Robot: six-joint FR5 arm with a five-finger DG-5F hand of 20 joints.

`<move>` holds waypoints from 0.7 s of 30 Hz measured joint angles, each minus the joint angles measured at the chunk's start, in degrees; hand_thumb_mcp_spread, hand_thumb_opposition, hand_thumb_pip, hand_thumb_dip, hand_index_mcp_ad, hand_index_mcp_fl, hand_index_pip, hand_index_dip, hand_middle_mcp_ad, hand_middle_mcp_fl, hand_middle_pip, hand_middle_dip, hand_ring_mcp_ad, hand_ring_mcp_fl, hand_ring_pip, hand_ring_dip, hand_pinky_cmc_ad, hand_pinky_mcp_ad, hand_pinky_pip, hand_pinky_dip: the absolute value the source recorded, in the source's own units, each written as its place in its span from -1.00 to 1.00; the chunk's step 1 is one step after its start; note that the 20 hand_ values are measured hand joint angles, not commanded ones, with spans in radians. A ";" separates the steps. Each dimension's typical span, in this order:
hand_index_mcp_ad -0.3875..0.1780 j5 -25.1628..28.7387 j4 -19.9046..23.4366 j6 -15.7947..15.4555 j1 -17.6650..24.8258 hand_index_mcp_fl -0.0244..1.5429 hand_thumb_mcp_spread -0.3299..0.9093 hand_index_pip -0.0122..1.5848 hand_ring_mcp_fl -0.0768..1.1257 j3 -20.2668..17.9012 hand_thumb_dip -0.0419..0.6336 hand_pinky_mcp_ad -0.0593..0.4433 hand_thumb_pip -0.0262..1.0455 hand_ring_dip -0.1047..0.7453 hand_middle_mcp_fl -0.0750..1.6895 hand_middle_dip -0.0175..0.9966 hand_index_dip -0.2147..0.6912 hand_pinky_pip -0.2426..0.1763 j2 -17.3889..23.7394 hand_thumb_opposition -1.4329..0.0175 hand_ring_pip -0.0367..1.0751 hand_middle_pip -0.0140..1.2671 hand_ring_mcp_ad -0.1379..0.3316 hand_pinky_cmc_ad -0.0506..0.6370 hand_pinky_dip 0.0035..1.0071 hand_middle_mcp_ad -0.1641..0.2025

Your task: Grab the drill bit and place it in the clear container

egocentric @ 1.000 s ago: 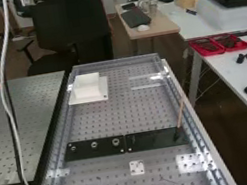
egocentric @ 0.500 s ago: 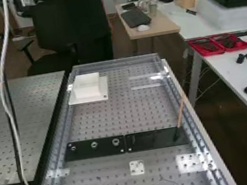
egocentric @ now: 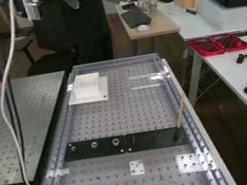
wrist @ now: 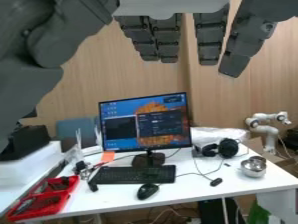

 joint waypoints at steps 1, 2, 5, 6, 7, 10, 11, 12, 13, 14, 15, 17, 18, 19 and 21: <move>0.86 0.39 0.79 -0.04 0.10 -0.89 -0.23 -0.86 -0.79 -0.69 -0.86 0.41 -0.74 -0.79 -0.94 -0.92 -0.48 -0.20 -0.15 -0.03 -0.73 -0.72 0.80 0.25 -0.43 0.75; 0.86 0.79 1.77 -0.04 0.22 -0.89 -0.22 -0.86 -0.80 -1.49 -0.86 0.41 -0.73 -0.79 -0.94 -0.92 -0.50 -0.20 -0.32 -0.03 -0.73 -0.72 0.84 0.25 -0.43 0.75; 0.86 2.31 4.38 0.21 0.42 -0.89 -0.20 -0.86 -0.80 -3.69 -0.85 0.41 -0.72 -0.79 -0.94 -0.92 -0.46 -0.27 -1.11 -0.03 -0.73 -0.72 0.85 0.25 -0.43 0.75; 0.86 2.75 4.96 0.39 0.45 -0.89 -0.18 -0.86 -0.80 -4.22 -0.85 0.41 -0.72 -0.79 -0.94 -0.92 -0.45 -0.28 -1.43 -0.03 -0.73 -0.71 0.85 0.25 -0.43 0.75; 0.86 3.37 5.61 0.74 0.46 -0.89 -0.18 -0.86 -0.80 -4.85 -0.85 0.41 -0.72 -0.79 -0.94 -0.92 -0.42 -0.28 -1.94 -0.03 -0.73 -0.71 0.85 0.25 -0.43 0.75; 0.88 5.10 7.06 2.13 0.37 -0.90 -0.18 -0.86 -0.80 -6.28 -0.85 0.41 -0.69 -0.79 -0.94 -0.92 -0.41 -0.28 -3.64 -0.03 -0.73 -0.71 0.86 0.25 -0.43 0.75; 0.88 5.76 7.76 2.69 0.28 -0.90 -0.17 -0.86 -0.80 -6.84 -0.85 0.41 -0.69 -0.79 -0.94 -0.92 -0.43 -0.28 -4.39 -0.03 -0.73 -0.72 0.86 0.25 -0.43 0.75; 0.88 6.05 8.03 2.92 0.24 -0.89 -0.17 -0.86 -0.80 -7.06 -0.85 0.41 -0.69 -0.79 -0.94 -0.91 -0.39 -0.28 -4.69 -0.03 -0.73 -0.71 0.86 0.25 -0.43 0.75; 0.88 6.71 8.62 3.53 0.10 -0.90 -0.18 -0.86 -0.80 -7.52 -0.85 0.41 -0.69 -0.79 -0.94 -0.91 -0.39 -0.28 -5.37 -0.03 -0.74 -0.72 0.86 0.25 -0.43 0.75; 0.88 7.14 9.15 3.97 -0.04 -0.90 -0.15 -0.86 -0.80 -7.86 -0.85 0.41 -0.68 -0.79 -0.94 -0.92 -0.39 -0.28 -5.90 -0.03 -0.74 -0.71 0.86 0.25 -0.43 0.75; 0.88 7.42 9.51 4.23 -0.12 -0.90 -0.12 -0.86 -0.81 -8.07 -0.86 0.40 -0.67 -0.79 -0.95 -0.91 -0.36 -0.28 -6.20 -0.03 -0.73 -0.71 0.86 0.25 -0.43 0.75; 0.86 8.95 10.53 4.95 -0.23 -0.90 -0.10 -0.86 -0.83 -8.60 -0.86 0.40 -0.65 -0.79 -0.98 -0.91 -0.36 -0.28 -6.92 -0.03 -0.74 -0.72 0.85 0.25 -0.43 0.75; 0.86 9.63 10.82 5.10 -0.27 -0.90 -0.08 -0.86 -0.85 -8.74 -0.86 0.40 -0.64 -0.79 -0.98 -0.91 -0.36 -0.28 -7.12 -0.03 -0.75 -0.72 0.87 0.24 -0.43 0.73; 0.89 11.10 11.54 5.33 -0.43 -0.90 -0.05 -0.86 -0.85 -9.06 -0.86 0.40 -0.64 -0.79 -0.98 -0.91 -0.33 -0.28 -7.57 -0.03 -0.75 -0.71 0.87 0.23 -0.43 0.75; 0.85 12.54 12.70 5.85 -0.65 -0.90 -0.03 -0.86 -0.85 -9.51 -0.85 0.40 -0.64 -0.79 -0.98 -0.91 -0.29 -0.28 -8.57 -0.03 -0.75 -0.72 0.88 0.23 -0.43 0.73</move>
